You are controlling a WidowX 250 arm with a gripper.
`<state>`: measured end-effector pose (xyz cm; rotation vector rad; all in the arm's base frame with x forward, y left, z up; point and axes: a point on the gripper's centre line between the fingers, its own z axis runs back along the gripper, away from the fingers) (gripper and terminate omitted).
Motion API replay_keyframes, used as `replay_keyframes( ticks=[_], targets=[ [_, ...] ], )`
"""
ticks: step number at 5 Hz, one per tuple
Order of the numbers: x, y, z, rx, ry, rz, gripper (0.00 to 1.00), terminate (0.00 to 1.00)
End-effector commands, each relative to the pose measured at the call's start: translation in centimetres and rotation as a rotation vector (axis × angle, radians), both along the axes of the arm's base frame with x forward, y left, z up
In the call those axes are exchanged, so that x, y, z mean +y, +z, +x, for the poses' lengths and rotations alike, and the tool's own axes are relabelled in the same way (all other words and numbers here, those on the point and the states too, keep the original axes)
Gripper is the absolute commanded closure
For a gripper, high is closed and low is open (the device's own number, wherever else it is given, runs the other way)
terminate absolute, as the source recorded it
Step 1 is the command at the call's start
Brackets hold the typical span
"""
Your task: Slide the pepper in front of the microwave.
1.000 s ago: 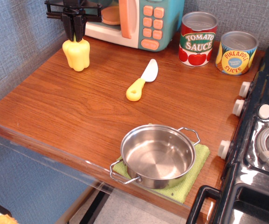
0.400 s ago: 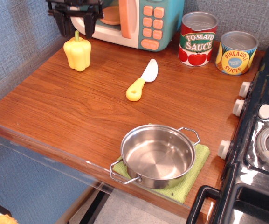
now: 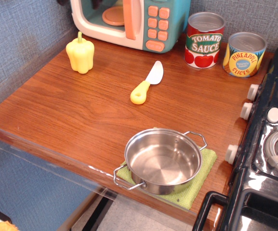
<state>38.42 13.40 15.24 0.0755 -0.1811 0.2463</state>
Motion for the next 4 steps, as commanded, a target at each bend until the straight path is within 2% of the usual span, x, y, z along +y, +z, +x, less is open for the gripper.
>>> replay_keyframes(
  ticks=[1,2,3,4],
  targets=[
    [-6.6,1.8,-3.9,-0.024,-0.144,0.009,0.0,0.0],
    [-8.1,0.9,-4.8,-0.006,-0.176,0.009,0.0,0.0],
    [-8.1,0.9,-4.8,-0.006,-0.176,0.009,0.0,0.0],
    [-8.1,0.9,-4.8,-0.006,-0.176,0.009,0.0,1.0]
  ],
)
